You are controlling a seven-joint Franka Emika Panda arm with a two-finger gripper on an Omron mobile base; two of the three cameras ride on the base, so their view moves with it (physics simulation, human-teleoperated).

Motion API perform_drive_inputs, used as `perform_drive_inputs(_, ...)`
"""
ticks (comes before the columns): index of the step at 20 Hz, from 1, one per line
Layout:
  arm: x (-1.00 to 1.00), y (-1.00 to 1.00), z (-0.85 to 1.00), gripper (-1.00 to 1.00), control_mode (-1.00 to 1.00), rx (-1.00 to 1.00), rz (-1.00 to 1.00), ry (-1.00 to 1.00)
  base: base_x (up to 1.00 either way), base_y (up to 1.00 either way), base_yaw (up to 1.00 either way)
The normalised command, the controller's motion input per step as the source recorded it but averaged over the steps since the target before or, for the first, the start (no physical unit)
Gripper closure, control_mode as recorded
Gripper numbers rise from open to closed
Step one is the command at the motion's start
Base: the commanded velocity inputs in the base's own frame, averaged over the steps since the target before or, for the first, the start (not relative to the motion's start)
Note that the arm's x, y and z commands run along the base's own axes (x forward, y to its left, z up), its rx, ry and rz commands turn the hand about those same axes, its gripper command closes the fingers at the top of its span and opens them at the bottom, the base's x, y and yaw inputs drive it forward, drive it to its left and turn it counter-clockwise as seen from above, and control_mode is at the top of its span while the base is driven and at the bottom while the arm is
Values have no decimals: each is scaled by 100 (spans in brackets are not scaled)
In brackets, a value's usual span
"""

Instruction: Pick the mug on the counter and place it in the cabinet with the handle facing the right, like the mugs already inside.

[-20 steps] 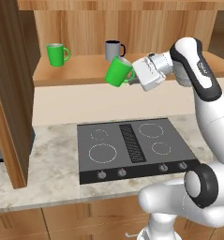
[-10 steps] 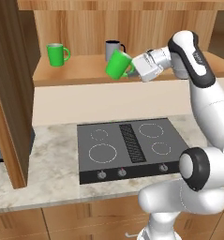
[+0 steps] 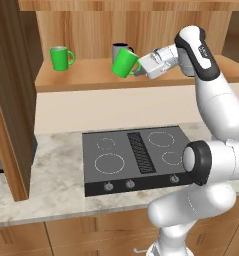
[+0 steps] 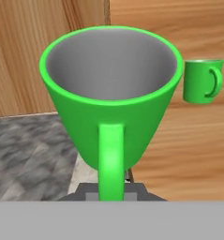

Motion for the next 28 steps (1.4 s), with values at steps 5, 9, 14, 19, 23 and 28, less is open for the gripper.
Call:
perform_drive_inputs(5,31,-2,0,100,-100,-2,0,0,0,0,0)
perform_drive_inputs(9,20,-3,-5,100,-100,-3,0,-4,0,0,0)
perform_drive_inputs(14,17,-1,-8,100,-100,-4,0,-4,0,0,0)
perform_drive_inputs(19,19,-1,-7,100,-100,-3,0,-3,0,0,0)
perform_drive_inputs(23,23,-5,-3,100,-100,-1,0,0,0,0,0)
perform_drive_inputs(28,21,-8,-15,100,-100,-3,0,0,0,0,0)
